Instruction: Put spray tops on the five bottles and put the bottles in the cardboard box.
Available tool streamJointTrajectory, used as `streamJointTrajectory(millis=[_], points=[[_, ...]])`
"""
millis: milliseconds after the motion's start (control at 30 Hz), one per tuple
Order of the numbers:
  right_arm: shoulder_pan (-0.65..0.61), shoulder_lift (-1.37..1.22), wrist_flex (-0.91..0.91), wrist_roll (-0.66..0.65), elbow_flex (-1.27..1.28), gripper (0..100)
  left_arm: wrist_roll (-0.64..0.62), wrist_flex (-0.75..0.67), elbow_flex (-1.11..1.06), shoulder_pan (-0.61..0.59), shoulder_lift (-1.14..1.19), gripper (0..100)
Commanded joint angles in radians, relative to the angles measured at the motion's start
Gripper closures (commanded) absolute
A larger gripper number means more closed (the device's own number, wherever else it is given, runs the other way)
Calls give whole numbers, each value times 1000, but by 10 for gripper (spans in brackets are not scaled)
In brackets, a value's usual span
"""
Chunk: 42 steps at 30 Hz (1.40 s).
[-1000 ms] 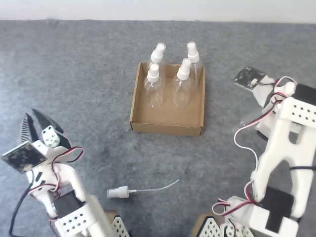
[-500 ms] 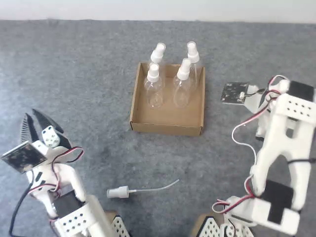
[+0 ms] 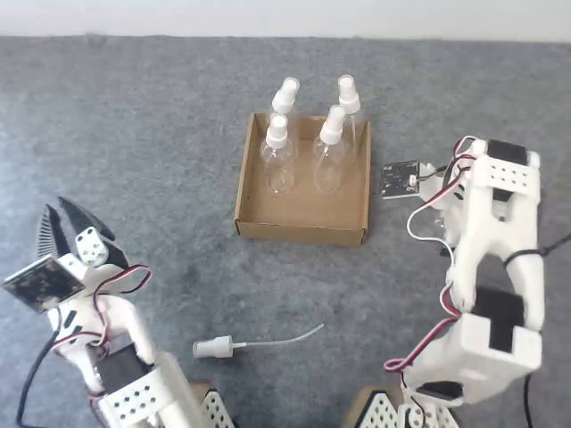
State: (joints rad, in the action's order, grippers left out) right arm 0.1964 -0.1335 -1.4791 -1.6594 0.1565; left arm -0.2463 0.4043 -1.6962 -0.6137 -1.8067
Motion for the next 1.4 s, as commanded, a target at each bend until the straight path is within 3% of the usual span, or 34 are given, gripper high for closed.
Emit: streamJointTrajectory(millis=[0,433,700,967,1367], points=[[-7,-27,65,-41,-64,698,9,-26,12,0,-18,938],[68,-160,213,-51,-64,707,9,-26,12,0,-18,938],[93,-160,219,-46,-64,874,9,-26,12,0,-18,938],[93,-159,229,161,-64,886,9,-25,12,0,-18,938],[91,-157,229,298,-68,887,9,-25,12,0,-18,938]])
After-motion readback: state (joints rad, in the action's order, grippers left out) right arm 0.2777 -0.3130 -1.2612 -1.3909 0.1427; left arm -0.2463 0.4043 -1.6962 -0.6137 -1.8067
